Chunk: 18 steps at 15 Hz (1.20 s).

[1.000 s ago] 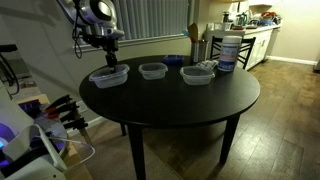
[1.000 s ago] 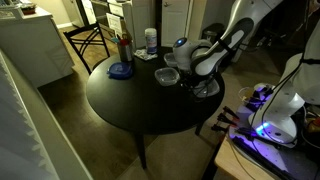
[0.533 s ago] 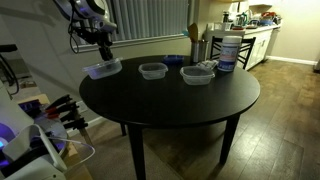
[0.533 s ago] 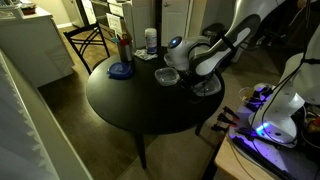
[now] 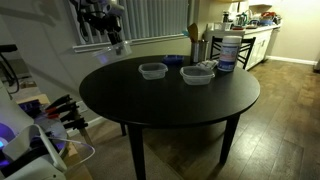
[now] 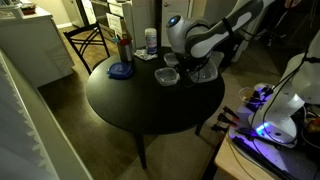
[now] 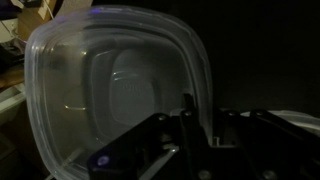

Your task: Put the lunch boxes together in one pile

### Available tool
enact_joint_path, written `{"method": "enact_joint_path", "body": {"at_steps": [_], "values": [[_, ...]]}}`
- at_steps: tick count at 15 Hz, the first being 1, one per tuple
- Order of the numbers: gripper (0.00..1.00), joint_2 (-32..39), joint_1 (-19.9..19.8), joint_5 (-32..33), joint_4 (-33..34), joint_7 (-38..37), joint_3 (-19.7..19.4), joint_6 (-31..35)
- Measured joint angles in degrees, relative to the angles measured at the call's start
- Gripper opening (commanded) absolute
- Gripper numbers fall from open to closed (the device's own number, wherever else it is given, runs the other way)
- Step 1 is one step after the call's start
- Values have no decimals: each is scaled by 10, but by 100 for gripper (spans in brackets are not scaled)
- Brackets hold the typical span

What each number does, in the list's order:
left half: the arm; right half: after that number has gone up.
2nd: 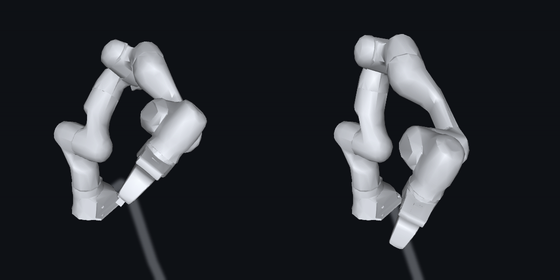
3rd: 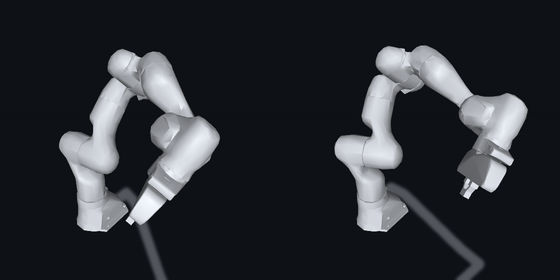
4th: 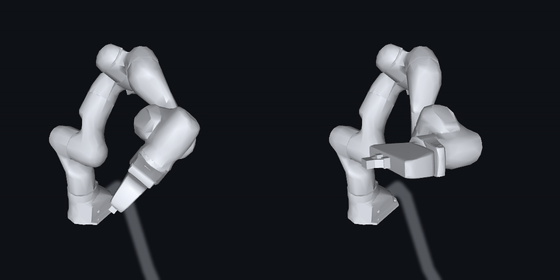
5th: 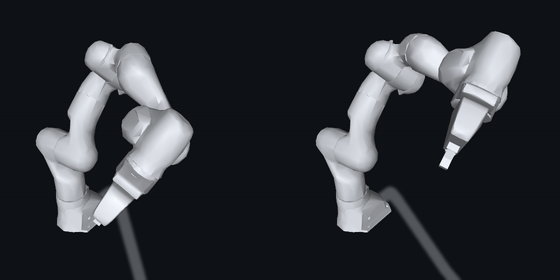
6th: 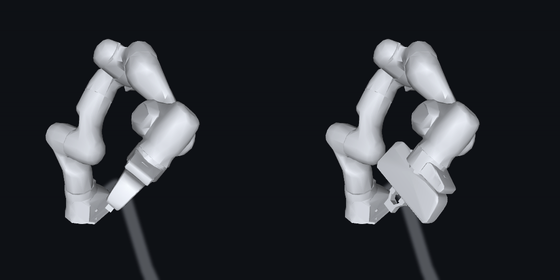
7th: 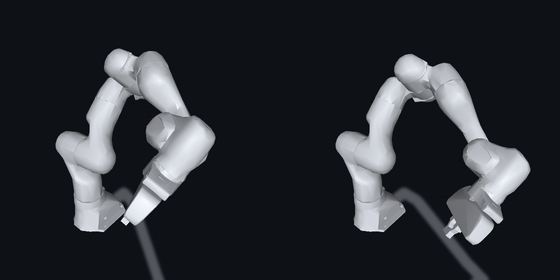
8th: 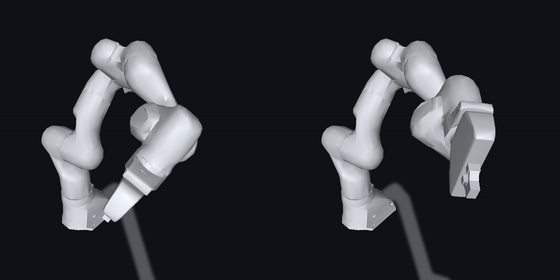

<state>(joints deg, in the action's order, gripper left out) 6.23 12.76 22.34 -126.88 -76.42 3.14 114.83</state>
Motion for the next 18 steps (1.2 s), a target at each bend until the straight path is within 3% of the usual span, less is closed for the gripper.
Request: {"method": "enact_joint_path", "body": {"at_steps": [9, 14, 18], "values": [[2, 50, -77, -39, 58, 169, -27, 120], [2, 129, -87, -92, 163, 252, -33, 124], [2, 193, -77, -109, 247, 267, -33, 124]]}}
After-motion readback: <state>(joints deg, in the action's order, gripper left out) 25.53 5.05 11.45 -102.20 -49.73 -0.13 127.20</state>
